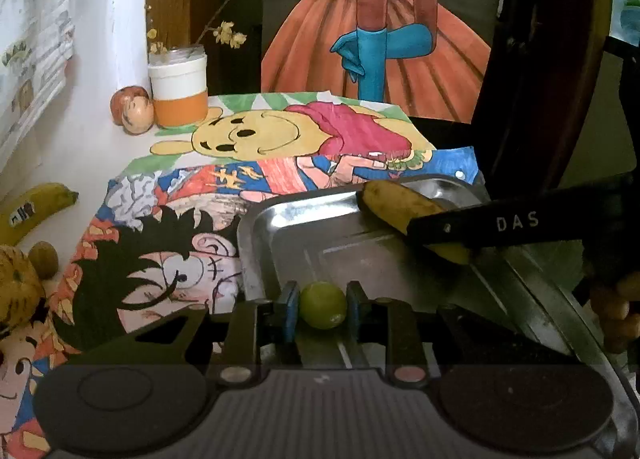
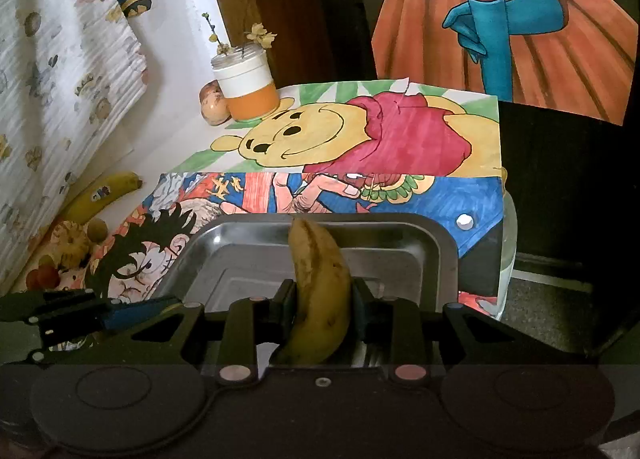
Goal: Organize fruits
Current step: 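Carry both fruits over the metal tray and open the left tool, then lower the banana into the tray and open the right tool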
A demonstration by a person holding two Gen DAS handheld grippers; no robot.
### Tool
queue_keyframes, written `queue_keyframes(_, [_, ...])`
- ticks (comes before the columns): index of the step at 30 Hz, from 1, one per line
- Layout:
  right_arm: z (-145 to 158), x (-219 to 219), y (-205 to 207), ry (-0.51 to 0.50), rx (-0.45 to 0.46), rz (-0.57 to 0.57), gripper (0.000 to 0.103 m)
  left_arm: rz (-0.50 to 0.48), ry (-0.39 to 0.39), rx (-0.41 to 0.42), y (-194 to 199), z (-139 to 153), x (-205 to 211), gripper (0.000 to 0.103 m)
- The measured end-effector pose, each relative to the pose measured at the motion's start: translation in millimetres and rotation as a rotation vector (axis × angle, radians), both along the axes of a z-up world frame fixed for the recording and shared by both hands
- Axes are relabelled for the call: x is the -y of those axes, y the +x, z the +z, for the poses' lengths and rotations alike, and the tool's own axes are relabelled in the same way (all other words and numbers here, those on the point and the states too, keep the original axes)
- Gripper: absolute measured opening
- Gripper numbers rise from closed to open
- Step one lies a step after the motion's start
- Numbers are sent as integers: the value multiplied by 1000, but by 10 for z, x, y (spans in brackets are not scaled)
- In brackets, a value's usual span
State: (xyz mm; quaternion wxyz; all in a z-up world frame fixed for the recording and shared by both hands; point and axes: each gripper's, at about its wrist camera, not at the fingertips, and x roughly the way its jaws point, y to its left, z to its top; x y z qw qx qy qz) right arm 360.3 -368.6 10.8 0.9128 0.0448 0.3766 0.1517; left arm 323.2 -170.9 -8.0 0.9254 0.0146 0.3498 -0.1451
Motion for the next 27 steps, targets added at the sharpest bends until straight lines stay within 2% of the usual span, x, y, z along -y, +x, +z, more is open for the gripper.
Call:
queue_keyframes(4, [-2,-7,-8,-1,1,-4,33,1,-3,-4,-2,0,-11,28])
queue_keyframes(6, [1,-6,-8,0,3,-3,34,1,-10,-9,-9,5,-26,34])
queue_keyframes(8, [6,-3,-33,0,7,-9,34,-10,-31,-12,-29,29,-42,49])
queue_keyframes(11, [33,18,-94,1,15,-20,35,-8,-46,9,-108,99,-51,60])
queue_keyframes(14, [91,51,-192,-3,34,-32,38,12,-48,33,-193,179,-84,65])
queue_keyframes(16, [134,71,-253,-3,46,-41,42,26,-57,44,-252,241,-129,69])
queue_keyframes(19, [216,91,-367,-1,67,-47,48,59,-65,71,-359,345,-200,82])
queue_keyframes(21, [279,89,-460,-1,86,-48,54,83,-72,88,-436,416,-262,85])
queue_keyframes(27, [442,27,-763,-4,137,-44,74,141,-100,124,-671,591,-449,103])
